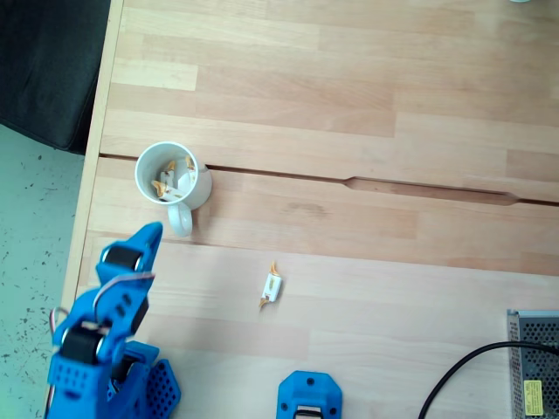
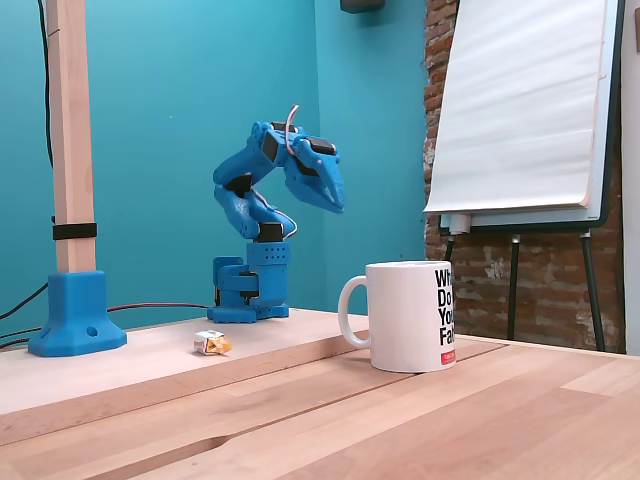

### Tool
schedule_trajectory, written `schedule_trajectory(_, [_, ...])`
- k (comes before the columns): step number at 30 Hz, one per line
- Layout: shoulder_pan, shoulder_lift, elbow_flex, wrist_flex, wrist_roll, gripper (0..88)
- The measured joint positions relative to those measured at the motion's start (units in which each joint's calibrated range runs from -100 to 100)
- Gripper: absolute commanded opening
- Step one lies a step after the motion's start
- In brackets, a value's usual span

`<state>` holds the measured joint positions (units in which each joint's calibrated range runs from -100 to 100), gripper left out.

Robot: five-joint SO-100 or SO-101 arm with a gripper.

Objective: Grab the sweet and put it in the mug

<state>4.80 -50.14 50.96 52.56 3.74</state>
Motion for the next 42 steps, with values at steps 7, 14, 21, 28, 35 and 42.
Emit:
schedule_trajectory(7, [-1.18,11.08,-17.03,6.35,5.47,0.0])
schedule_trajectory(14, [-11.15,14.35,-23.40,16.27,10.45,0.0])
schedule_trajectory(21, [-16.47,14.35,-23.40,26.12,7.91,0.0])
schedule_trajectory(28, [-16.69,14.26,-23.40,28.56,6.30,0.0])
schedule_trajectory(35, [-16.69,14.26,-23.40,29.62,6.30,0.0])
schedule_trajectory(42, [-16.69,14.62,-23.40,29.13,10.84,0.0])
